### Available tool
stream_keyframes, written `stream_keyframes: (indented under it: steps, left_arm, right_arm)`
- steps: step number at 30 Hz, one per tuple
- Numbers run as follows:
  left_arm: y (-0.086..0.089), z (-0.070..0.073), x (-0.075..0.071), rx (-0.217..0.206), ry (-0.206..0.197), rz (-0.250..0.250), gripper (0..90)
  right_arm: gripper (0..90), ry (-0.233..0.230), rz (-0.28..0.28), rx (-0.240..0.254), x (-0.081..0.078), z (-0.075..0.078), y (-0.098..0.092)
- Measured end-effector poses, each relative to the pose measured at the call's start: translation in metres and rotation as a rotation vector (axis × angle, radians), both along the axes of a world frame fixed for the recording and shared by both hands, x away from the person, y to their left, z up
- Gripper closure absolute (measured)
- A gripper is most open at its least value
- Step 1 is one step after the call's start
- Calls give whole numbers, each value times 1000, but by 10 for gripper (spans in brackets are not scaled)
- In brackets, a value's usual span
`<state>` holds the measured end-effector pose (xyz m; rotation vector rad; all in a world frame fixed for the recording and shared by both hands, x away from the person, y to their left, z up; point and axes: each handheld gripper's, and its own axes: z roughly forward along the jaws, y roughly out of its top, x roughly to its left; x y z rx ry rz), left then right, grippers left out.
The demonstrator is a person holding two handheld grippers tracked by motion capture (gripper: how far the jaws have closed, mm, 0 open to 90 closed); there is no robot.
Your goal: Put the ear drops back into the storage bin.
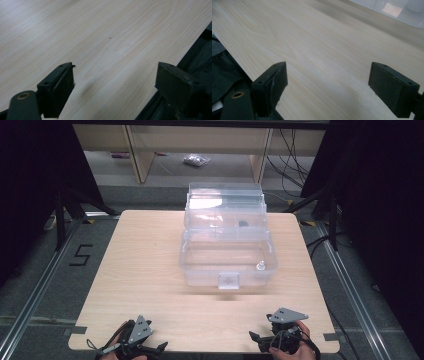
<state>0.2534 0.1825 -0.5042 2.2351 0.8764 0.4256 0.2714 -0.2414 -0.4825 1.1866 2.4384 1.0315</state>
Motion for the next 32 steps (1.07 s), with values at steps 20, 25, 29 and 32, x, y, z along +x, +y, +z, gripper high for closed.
stream_keyframes:
  steps: [20,25,29,32]
  left_arm:
    - [0,0,1,13,-5,-11,149]
    - [0,0,0,13,-10,-10,149]
    - [0,0,0,13,-8,-9,149]
    - [0,0,0,18,-6,-14,149]
  right_arm:
    - [165,-14,-3,-7,-15,-3,-9]
    - [166,-40,18,-22,-13,-5,-10]
    - [165,-27,11,-19,-14,-4,-10]
    - [165,-15,6,-16,-14,-4,-10]
